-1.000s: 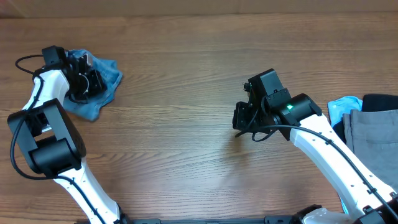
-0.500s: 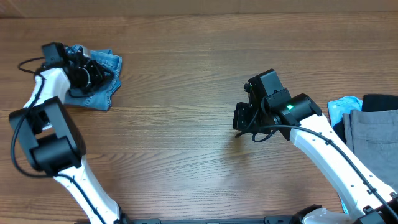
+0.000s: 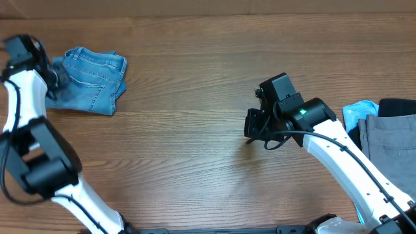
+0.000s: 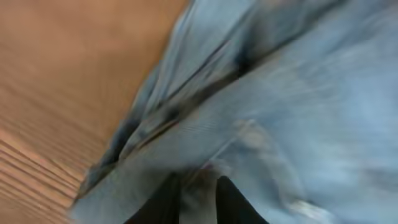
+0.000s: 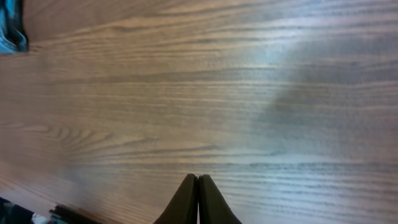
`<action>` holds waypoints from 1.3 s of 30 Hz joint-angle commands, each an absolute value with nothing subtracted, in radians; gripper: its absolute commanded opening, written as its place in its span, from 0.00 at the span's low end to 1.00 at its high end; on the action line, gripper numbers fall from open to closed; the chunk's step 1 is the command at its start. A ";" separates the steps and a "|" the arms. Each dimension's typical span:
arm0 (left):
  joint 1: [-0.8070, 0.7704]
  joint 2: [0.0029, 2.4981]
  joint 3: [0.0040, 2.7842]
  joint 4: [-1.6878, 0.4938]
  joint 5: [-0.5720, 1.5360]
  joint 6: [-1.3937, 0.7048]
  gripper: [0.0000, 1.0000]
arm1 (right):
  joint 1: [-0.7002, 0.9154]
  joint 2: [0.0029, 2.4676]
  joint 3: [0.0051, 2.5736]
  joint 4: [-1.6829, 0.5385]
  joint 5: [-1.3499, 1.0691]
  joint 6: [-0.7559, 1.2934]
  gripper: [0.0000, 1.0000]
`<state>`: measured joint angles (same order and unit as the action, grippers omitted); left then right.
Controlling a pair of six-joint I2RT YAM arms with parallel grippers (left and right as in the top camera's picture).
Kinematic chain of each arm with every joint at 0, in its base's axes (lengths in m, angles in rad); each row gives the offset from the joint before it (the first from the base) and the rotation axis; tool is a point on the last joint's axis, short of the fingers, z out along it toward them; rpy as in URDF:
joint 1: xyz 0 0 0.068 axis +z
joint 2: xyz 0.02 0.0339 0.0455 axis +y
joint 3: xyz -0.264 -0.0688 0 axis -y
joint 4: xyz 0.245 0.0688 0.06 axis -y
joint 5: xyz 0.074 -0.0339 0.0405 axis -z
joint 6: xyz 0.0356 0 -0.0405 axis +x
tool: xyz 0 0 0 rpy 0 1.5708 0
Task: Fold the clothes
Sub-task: 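Set the jeans down and press them flat with the left gripper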
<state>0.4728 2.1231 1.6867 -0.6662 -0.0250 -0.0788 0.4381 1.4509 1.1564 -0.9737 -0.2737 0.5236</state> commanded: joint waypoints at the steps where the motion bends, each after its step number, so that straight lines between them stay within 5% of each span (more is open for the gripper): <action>1: 0.502 2.266 1.678 -0.672 -0.084 -0.093 0.34 | 0.437 1.437 1.167 -0.995 -0.277 0.529 0.06; 15: 0.474 2.003 1.734 -0.910 0.147 -0.059 0.40 | 0.437 1.437 1.167 -1.005 -0.278 0.529 0.05; 19: 0.471 1.997 1.702 -1.020 0.146 -0.099 0.22 | 0.437 1.437 1.167 -1.005 -0.277 0.528 0.05; 23: 0.471 2.014 1.541 -0.888 0.146 -0.105 0.04 | 0.437 1.437 1.167 -0.993 -0.277 0.529 0.05; 30: 0.471 2.085 1.336 -0.542 0.101 -0.091 0.04 | 0.437 1.437 1.167 -0.991 -0.278 0.529 0.05; 39: 0.457 1.906 1.531 -0.815 0.261 -0.085 0.13 | 0.437 1.437 1.167 -1.001 -0.281 0.528 0.05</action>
<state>0.4709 2.0159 1.4689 -0.7761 0.1608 -0.0975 0.4381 1.4509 1.1564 -1.0054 -0.2779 0.5236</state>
